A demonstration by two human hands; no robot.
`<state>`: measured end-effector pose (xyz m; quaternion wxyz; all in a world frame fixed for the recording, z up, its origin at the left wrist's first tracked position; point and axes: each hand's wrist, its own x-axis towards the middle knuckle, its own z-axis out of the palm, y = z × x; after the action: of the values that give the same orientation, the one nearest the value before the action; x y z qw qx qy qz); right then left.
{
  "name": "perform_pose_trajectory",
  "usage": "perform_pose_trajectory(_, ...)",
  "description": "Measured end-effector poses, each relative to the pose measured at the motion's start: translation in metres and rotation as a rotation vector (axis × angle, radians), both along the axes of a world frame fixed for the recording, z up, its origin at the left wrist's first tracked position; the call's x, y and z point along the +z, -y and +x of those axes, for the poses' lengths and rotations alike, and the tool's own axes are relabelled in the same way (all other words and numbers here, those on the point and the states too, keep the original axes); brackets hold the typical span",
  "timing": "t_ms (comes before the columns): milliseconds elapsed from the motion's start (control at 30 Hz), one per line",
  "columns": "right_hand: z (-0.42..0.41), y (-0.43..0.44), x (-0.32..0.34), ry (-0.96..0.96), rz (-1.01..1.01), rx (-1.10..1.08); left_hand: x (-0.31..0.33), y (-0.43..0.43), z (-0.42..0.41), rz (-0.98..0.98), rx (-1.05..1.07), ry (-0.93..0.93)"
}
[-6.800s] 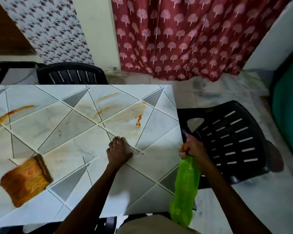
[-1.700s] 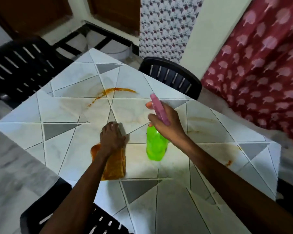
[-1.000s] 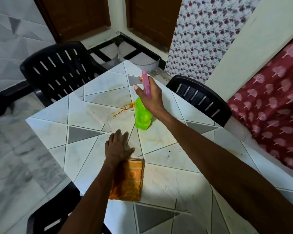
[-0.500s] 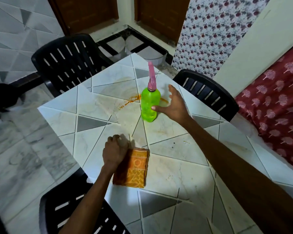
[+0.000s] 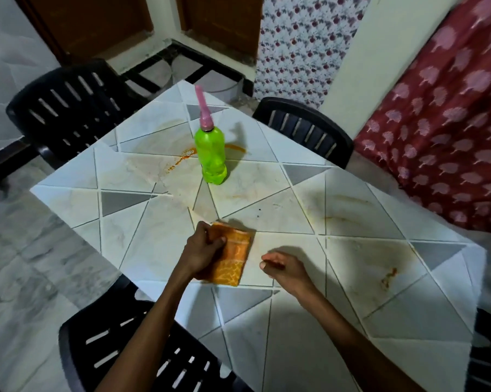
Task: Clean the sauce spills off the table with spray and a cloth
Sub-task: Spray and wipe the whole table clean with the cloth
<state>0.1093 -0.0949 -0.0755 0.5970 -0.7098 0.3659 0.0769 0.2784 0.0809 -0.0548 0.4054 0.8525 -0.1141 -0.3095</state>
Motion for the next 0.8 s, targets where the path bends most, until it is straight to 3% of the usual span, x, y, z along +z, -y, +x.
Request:
perform_pose_trajectory(200, -0.076, 0.033, 0.047, 0.189, 0.49, -0.254, 0.048, 0.069, -0.075, -0.348, -0.042, -0.343)
perform_pose_trajectory(433, -0.19, 0.066, 0.072, 0.306, 0.53, -0.534, 0.059, 0.146, -0.19, -0.357, -0.212, -0.365)
perform_pose_trajectory(667, -0.291, 0.088, 0.071, 0.4, 0.563, -0.752, 0.041, 0.186, -0.296, -0.254, -0.388, -0.166)
perform_pose_trajectory(800, -0.33, 0.098, 0.064, 0.408, 0.688, -0.821, 0.036, 0.193, -0.348, -0.214, -0.468, 0.213)
